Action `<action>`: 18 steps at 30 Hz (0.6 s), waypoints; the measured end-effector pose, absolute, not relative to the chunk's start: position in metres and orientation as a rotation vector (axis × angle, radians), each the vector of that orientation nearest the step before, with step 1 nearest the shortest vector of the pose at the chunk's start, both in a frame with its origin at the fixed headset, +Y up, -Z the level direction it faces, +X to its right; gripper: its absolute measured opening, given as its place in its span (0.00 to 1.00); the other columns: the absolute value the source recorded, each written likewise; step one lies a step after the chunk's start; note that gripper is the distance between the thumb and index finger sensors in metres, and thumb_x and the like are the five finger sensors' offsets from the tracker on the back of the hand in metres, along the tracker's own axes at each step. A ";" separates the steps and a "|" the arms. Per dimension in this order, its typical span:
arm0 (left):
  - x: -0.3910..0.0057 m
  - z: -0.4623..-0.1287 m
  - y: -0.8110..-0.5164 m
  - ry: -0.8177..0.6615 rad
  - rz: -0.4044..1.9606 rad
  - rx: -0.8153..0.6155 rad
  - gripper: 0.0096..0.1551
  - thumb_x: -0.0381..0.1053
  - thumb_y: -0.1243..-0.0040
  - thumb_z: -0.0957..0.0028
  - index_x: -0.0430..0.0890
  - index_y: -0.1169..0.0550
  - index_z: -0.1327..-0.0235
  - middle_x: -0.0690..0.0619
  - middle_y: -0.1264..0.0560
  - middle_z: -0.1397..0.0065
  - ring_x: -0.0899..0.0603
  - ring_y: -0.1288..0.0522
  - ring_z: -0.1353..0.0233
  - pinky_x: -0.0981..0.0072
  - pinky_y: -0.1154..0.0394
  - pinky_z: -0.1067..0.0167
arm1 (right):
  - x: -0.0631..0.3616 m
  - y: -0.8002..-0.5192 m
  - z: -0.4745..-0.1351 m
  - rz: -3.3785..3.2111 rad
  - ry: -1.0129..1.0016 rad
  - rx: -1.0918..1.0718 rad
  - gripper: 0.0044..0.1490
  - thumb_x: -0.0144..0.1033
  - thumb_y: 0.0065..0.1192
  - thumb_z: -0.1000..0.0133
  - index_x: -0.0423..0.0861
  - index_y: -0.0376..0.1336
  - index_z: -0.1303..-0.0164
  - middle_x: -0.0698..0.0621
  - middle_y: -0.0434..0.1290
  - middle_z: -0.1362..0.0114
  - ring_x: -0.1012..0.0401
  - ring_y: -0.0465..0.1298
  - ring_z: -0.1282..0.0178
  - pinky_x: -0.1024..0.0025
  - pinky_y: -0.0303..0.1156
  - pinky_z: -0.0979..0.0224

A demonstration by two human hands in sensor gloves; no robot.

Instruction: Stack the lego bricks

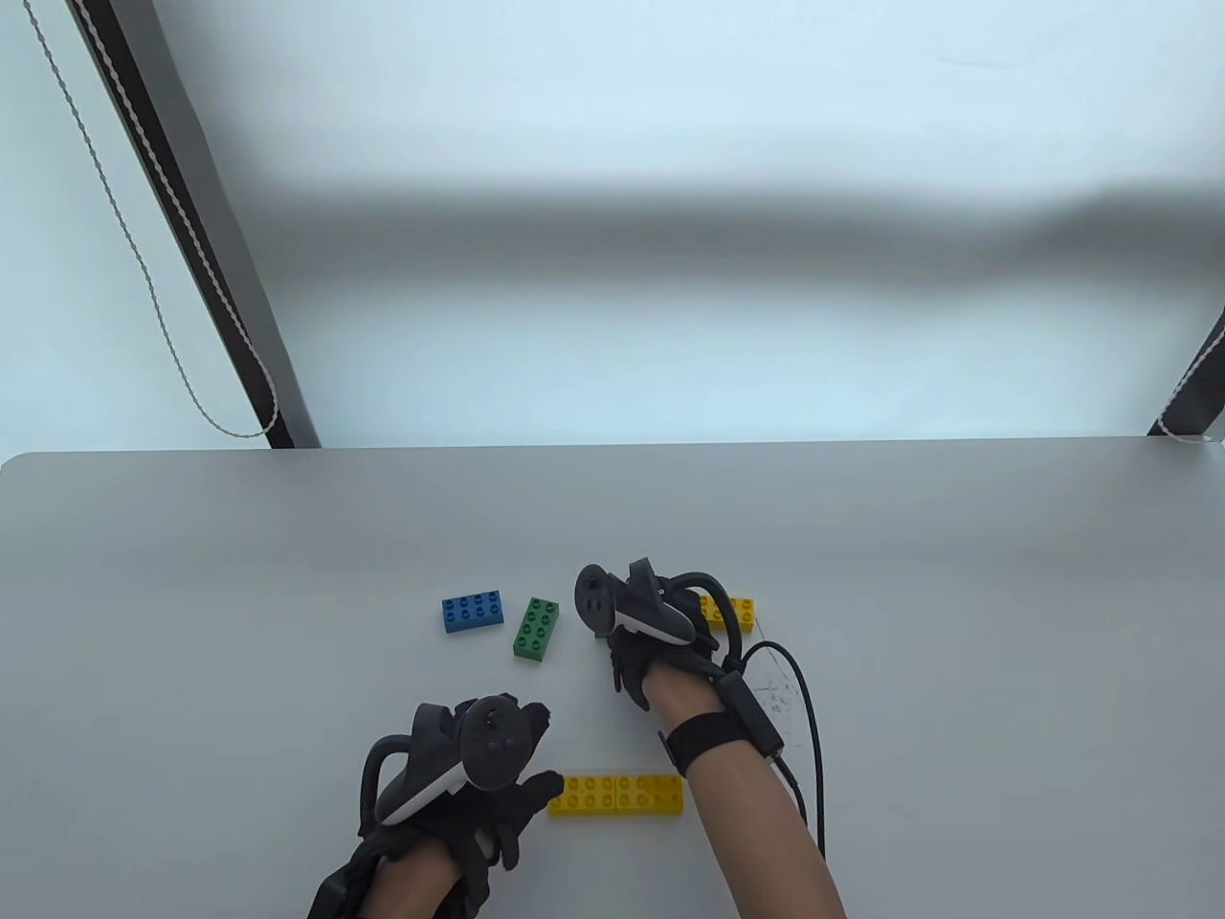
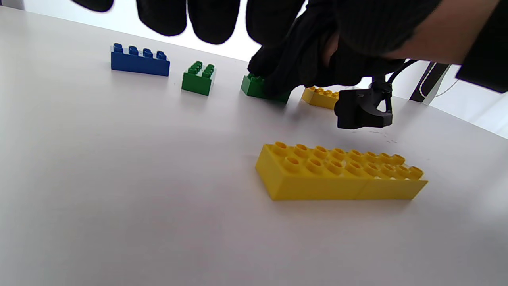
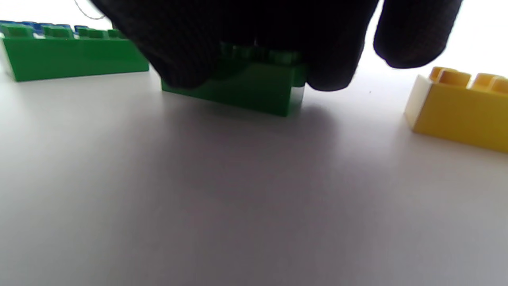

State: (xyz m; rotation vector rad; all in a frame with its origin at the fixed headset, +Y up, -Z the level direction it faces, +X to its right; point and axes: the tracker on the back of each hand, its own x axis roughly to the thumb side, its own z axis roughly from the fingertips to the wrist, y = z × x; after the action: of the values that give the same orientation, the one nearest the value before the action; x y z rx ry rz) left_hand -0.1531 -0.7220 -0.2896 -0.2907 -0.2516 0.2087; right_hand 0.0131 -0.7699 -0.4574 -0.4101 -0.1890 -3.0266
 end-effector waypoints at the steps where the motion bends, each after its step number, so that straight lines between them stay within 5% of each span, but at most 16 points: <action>1: -0.153 -0.290 -0.722 -0.252 0.209 -0.291 0.45 0.69 0.44 0.56 0.54 0.37 0.24 0.44 0.42 0.16 0.34 0.45 0.18 0.29 0.45 0.28 | 0.013 -0.770 -0.457 -3.026 -0.185 -0.412 0.42 0.42 0.72 0.57 0.47 0.60 0.32 0.44 0.71 0.29 0.43 0.76 0.34 0.40 0.73 0.37; 18: -0.154 -0.289 -0.723 -0.252 0.209 -0.298 0.45 0.69 0.44 0.56 0.54 0.36 0.24 0.44 0.42 0.16 0.33 0.45 0.19 0.29 0.45 0.28 | 0.016 -0.761 -0.439 -2.991 -0.135 -0.500 0.41 0.40 0.72 0.58 0.46 0.61 0.34 0.45 0.72 0.31 0.45 0.77 0.36 0.42 0.74 0.37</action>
State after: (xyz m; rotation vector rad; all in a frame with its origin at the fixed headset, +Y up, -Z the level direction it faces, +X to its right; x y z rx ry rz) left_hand -0.1543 -0.7228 -0.2894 -0.2978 -0.2520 0.2095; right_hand 0.0162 -0.7614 -0.4390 -0.4998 -0.1354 -2.9909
